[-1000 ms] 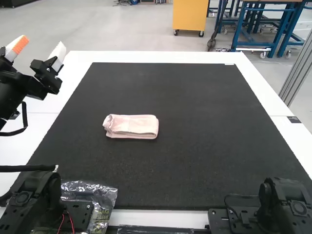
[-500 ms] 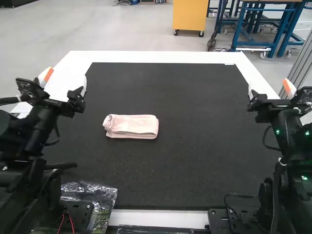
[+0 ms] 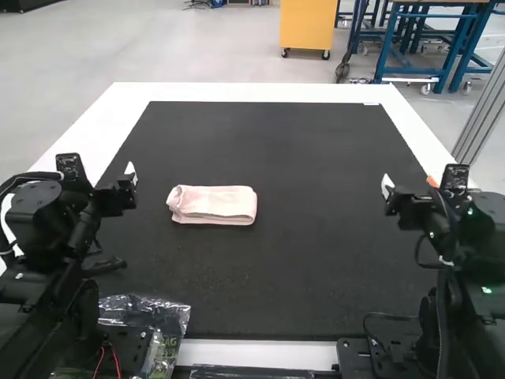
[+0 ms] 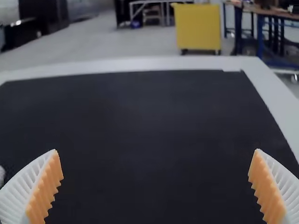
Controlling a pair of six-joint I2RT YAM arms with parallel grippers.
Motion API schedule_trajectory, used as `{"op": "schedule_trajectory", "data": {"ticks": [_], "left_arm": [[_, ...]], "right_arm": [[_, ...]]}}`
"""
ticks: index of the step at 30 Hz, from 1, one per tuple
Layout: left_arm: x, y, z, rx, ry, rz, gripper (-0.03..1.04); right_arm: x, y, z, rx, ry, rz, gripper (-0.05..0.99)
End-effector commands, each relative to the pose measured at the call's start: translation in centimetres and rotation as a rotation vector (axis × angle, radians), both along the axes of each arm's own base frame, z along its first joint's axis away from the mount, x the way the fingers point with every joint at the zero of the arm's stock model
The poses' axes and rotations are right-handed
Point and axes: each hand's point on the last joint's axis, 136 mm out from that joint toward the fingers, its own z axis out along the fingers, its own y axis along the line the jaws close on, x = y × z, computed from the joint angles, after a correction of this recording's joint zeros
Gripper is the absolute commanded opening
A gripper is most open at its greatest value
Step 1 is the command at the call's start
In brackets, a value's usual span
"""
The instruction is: Fold the towel.
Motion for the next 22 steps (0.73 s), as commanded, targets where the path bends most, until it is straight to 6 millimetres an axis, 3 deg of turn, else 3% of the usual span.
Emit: {"op": "schedule_trajectory", "data": {"ticks": [1, 22], "left_arm": [[0.03, -0.01, 0.02, 0.022, -0.003, -0.002, 0.97], [0.08, -0.35, -0.24, 0.038, 0.008, -0.022, 0.97]], "right_arm": [[0.0, -0.9, -0.96, -0.115, 0.019, -0.036, 0.91], [-0.06, -0.74, -1.32, -0.141, 0.03, -0.024, 0.91]]}}
